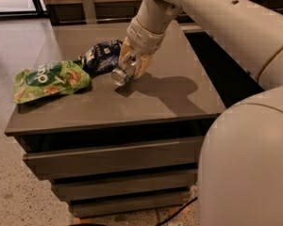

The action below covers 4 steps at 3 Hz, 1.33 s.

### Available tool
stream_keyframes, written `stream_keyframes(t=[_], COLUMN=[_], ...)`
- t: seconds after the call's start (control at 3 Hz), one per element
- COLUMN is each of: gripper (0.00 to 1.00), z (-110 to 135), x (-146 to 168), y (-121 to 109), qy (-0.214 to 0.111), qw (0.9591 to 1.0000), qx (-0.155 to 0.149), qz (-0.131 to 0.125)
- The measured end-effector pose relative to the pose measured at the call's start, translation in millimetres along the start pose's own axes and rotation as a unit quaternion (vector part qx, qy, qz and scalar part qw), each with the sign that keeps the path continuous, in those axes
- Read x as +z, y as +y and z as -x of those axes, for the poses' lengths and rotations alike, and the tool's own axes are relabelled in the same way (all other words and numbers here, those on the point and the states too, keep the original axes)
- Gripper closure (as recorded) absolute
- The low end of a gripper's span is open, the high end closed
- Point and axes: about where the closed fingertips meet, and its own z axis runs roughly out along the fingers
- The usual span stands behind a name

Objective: Move redbull can near green rice chip bag

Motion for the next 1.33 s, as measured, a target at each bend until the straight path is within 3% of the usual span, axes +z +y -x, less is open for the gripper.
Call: stream_keyframes(t=[1.33], gripper=[1.00], z=[74], x=[47], y=[-72], qy=[-0.057], qw=[0.9959], qx=[-0.064], qz=[-0.029])
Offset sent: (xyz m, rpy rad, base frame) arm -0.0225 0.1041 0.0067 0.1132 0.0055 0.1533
